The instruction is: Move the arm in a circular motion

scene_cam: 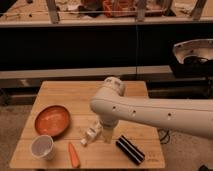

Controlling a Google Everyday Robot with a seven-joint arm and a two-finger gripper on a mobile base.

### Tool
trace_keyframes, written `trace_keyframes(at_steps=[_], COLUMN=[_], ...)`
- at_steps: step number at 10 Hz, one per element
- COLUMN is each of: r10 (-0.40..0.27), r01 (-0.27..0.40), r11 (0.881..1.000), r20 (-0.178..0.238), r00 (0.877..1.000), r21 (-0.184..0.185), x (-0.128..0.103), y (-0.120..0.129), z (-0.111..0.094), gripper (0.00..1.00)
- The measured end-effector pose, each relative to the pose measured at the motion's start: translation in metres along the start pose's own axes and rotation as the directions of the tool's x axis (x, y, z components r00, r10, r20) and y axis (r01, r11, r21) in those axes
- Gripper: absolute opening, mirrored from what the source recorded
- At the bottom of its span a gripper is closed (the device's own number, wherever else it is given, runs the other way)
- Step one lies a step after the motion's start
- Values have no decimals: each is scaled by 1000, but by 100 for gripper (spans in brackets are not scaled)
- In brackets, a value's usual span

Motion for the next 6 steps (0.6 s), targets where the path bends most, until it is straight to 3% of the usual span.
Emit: trace_keyframes(at_steps=[2, 4, 6], r10=[-89, -154, -229], r01=[89, 154, 228], r11=[996, 988, 973], r20=[39, 57, 74], r00=[995, 986, 971], r21=[-2, 7, 24], x=[-63, -104, -143], y=[-3, -20, -65], z=[4, 7, 9], gripper=[80, 80, 80])
